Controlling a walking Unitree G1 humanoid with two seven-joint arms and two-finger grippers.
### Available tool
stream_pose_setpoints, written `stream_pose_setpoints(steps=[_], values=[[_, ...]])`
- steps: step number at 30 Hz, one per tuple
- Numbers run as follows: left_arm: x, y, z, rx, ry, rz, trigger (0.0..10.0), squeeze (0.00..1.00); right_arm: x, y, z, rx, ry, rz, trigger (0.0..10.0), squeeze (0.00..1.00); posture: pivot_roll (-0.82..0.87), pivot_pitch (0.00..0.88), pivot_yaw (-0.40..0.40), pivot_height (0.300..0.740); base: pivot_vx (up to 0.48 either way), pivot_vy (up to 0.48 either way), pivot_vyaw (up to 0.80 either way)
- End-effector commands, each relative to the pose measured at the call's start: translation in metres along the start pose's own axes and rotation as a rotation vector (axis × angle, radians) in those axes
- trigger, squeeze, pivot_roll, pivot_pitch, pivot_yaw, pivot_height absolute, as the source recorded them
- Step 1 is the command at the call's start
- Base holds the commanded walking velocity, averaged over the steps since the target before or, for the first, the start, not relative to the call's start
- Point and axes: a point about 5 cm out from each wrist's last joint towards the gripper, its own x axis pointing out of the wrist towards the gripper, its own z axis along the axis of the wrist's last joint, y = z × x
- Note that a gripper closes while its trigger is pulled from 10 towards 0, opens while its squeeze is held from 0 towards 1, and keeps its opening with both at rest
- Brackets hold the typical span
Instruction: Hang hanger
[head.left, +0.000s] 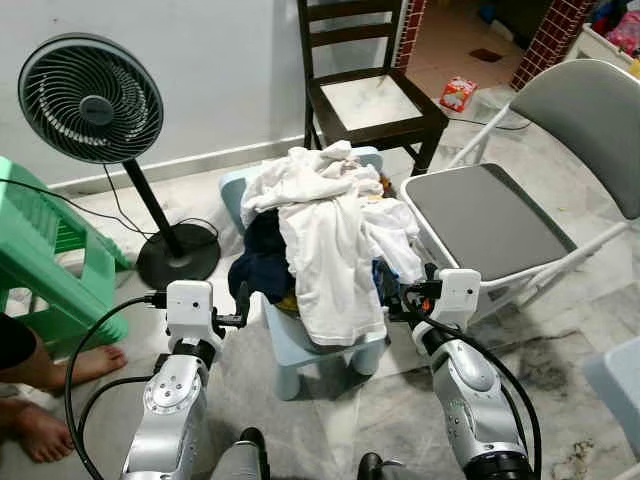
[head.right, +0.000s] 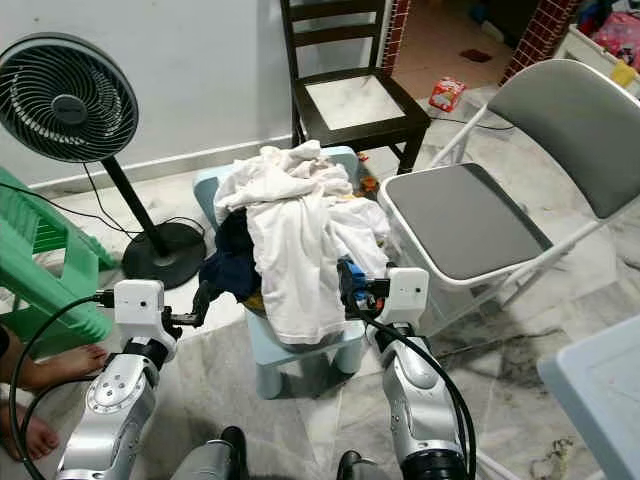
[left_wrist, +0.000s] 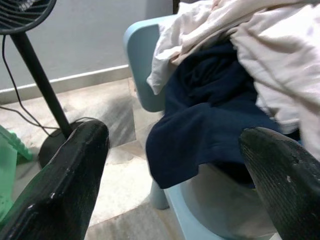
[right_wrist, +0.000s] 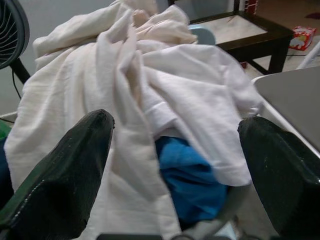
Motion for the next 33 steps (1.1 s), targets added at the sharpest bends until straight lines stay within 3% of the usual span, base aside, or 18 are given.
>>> stream_pose_setpoints(steps=[1, 27, 33], values=[[-0.0017, 0.0007, -0.0057, -0.007, 0.029, -0.003, 10.0, 0.0, -0.002, -0.0032, -0.0043, 0.002, 0.02, -0.014, 10.0, 0.0, 0.24, 0.254, -0.038, 0.74, 0.0, 0.0, 0.0], [-0.0019, -0.0003, -0.0063, 0.005, 0.033, -0.02, 10.0, 0.0, -0.0027, -0.0028, -0.006, 0.005, 0.023, -0.019, 10.0, 0.0, 0.24, 0.255, -0.031, 0.74, 0.0, 0.441, 0.0], [-0.0033, -0.0001, -0.0042, -0.02, 0.005, -0.05, 10.0, 0.0, -0.0023, -0.0036, -0.0062, 0.004, 0.023, -0.021, 10.0, 0.0, 0.24, 0.253, -0.035, 0.74, 0.0, 0.0, 0.0]])
